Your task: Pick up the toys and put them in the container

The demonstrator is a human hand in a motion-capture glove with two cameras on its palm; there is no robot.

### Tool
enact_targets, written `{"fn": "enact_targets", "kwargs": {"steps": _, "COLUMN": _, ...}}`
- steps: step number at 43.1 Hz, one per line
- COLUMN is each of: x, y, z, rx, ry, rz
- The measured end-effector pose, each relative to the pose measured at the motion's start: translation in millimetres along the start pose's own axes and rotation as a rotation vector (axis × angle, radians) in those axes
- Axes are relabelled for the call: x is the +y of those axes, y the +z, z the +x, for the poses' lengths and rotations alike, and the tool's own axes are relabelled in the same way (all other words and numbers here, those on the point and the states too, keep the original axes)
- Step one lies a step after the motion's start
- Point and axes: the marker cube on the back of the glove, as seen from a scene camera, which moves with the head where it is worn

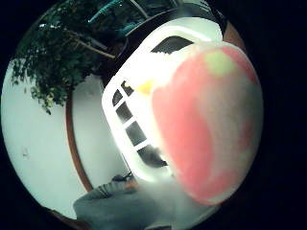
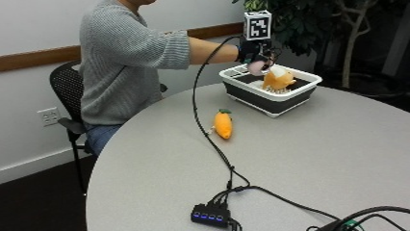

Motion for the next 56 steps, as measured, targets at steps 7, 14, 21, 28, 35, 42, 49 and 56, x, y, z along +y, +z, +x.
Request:
{"fn": "enact_targets", "kwargs": {"steps": 7, "x": -7, "y": 8, "z": -11, "rx": 0.033, "ry": 0.017, "rz": -0.093}}
{"fn": "enact_targets", "kwargs": {"steps": 14, "x": 0, "y": 17, "z": -9, "rx": -0.002, "ry": -0.032, "rz": -0.205}}
{"fn": "enact_targets", "kwargs": {"steps": 21, "x": 6, "y": 18, "z": -10, "rx": -0.016, "ry": -0.060, "rz": -0.193}}
{"fn": "enact_targets", "kwargs": {"steps": 28, "x": 24, "y": 13, "z": 10, "rx": -0.026, "ry": -0.072, "rz": -0.185}}
{"fn": "enact_targets", "kwargs": {"steps": 35, "x": 60, "y": 14, "z": 55, "rx": -0.021, "ry": -0.024, "rz": -0.190}}
{"fn": "enact_targets", "kwargs": {"steps": 42, "x": 104, "y": 12, "z": 132, "rx": -0.044, "ry": 0.139, "rz": -0.193}}
{"fn": "enact_targets", "kwargs": {"steps": 49, "x": 137, "y": 14, "z": 183, "rx": -0.056, "ry": 0.269, "rz": -0.189}}
{"fn": "enact_targets", "kwargs": {"steps": 56, "x": 148, "y": 37, "z": 186, "rx": -0.076, "ry": 0.260, "rz": -0.224}}
